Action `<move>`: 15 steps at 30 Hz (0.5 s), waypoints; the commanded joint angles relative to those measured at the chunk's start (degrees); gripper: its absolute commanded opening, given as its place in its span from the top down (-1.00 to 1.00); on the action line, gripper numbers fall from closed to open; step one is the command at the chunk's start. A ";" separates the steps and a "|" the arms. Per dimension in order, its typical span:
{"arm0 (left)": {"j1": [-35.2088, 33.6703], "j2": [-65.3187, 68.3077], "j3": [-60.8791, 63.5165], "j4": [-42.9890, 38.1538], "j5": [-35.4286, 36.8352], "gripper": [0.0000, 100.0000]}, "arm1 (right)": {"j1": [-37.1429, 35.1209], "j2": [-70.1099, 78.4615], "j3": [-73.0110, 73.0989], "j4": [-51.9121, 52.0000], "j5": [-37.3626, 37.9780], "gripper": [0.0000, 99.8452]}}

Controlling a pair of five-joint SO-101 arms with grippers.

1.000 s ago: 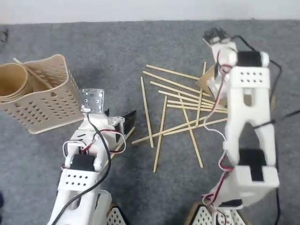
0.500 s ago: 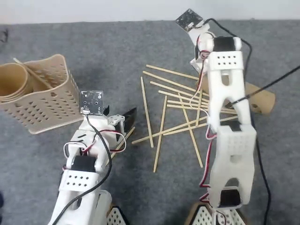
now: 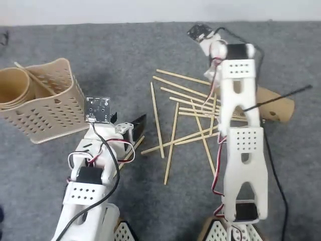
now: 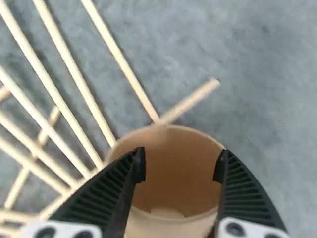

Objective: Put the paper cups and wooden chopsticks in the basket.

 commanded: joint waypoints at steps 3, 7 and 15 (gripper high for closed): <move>0.35 -0.79 -0.48 -1.32 0.53 0.41 | 5.85 -1.89 -5.19 4.79 0.97 0.52; 0.35 -0.79 -0.48 -1.32 0.44 0.41 | 10.77 -4.62 -0.09 4.79 0.97 0.52; 0.35 -0.79 -0.48 -1.32 0.44 0.41 | 17.19 -18.77 13.98 4.79 0.97 0.52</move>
